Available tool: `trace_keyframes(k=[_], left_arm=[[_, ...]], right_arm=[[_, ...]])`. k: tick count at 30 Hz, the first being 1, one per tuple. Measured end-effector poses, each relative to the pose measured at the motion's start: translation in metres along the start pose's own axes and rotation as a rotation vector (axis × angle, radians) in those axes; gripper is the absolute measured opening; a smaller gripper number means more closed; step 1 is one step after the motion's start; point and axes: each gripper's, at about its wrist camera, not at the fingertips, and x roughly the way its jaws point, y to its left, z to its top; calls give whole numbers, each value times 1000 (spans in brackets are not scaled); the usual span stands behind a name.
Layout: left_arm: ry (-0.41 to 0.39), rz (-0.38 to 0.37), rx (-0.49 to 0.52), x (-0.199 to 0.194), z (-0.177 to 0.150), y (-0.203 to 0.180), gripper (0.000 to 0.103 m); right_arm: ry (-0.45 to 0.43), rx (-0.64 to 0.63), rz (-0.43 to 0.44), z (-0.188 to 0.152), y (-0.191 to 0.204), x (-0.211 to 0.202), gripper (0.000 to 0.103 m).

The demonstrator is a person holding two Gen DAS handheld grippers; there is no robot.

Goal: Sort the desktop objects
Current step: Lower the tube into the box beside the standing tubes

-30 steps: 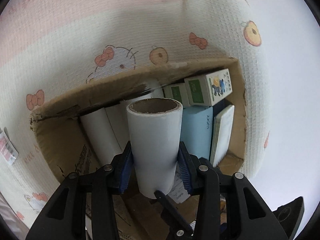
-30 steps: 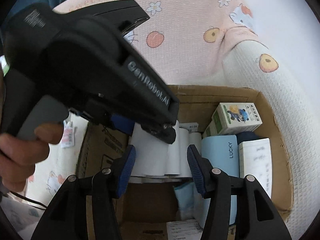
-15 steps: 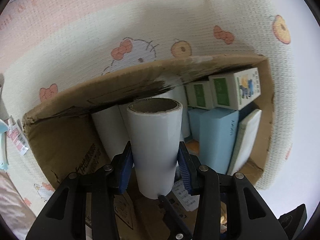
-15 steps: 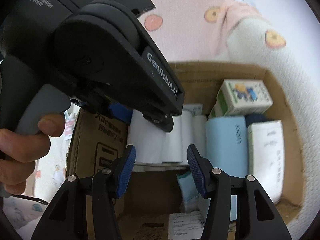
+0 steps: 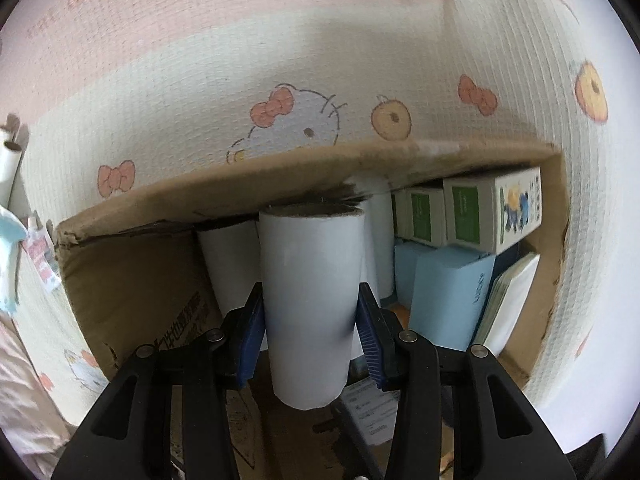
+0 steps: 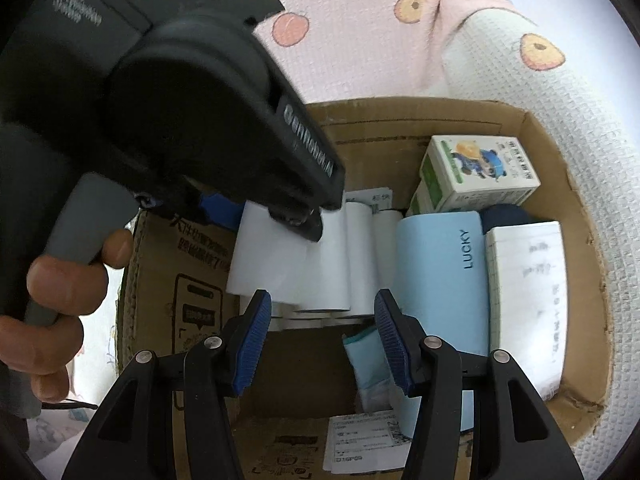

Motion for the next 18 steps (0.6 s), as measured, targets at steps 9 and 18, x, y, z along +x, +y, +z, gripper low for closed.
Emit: trace_keyframes(k=[9, 18], left_arm=[[-6, 7, -64, -13, -8, -2, 54], [-35, -45, -13, -21, -6, 5, 51]], right_arm=[[10, 19, 49, -5, -5, -6, 51], [-20, 70, 187, -7, -14, -10, 51]])
